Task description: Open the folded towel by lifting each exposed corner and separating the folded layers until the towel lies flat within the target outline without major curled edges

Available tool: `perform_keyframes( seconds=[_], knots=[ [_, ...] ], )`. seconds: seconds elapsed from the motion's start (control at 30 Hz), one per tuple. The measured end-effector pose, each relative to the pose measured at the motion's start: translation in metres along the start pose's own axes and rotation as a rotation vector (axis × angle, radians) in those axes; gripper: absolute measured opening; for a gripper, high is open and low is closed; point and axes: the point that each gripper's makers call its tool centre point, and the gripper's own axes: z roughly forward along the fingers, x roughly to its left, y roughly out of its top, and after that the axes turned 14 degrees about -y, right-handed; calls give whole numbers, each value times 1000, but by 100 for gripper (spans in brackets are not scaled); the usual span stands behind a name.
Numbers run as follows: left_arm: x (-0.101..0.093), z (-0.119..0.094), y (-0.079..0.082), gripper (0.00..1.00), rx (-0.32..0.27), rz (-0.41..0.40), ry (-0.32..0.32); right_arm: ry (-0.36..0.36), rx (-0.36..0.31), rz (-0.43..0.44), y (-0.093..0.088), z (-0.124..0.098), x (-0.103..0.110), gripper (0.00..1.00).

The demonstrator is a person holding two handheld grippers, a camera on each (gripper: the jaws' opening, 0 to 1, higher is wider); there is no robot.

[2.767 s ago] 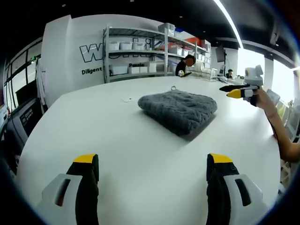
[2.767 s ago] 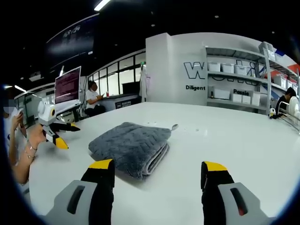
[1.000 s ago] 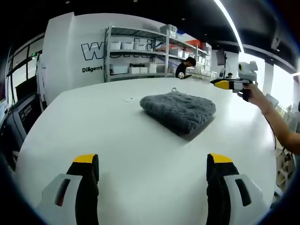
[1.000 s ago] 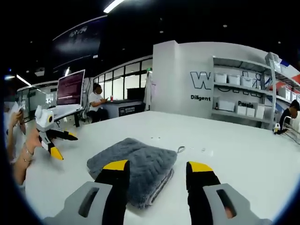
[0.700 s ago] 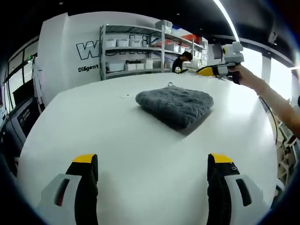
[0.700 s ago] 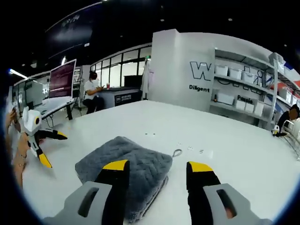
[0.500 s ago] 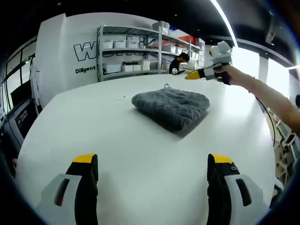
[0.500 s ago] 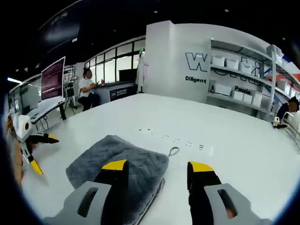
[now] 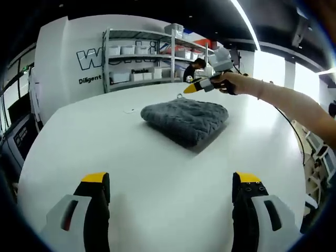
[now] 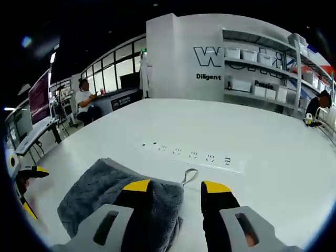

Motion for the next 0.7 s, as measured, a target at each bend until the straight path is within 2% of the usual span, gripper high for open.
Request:
perform_keyframes(
  seconds=[0.07,0.13,0.17,0.23,0.4,0.53,0.7],
  knots=[
    [0,1,-2,95,3,-6,-5,18,33,-12,-4,6,1,35],
    [-1,1,-3,95,7,-8,-11,47,66,-61,-19,7,9,33],
    [-3,2,-4,95,6,-11,-21,57,78,-74,-24,6,12,29],
    [-6,4,-4,95,4,-20,-36,74,71,-71,-27,8,19,24],
    [-5,3,-2,95,-1,-11,-33,65,91,-74,-29,8,20,20],
    [-2,2,-3,95,0,-22,-23,74,63,-179,-27,8,24,7],
    [-1,3,-4,95,1,-24,-25,64,42,-249,-26,5,28,2]
  ],
)
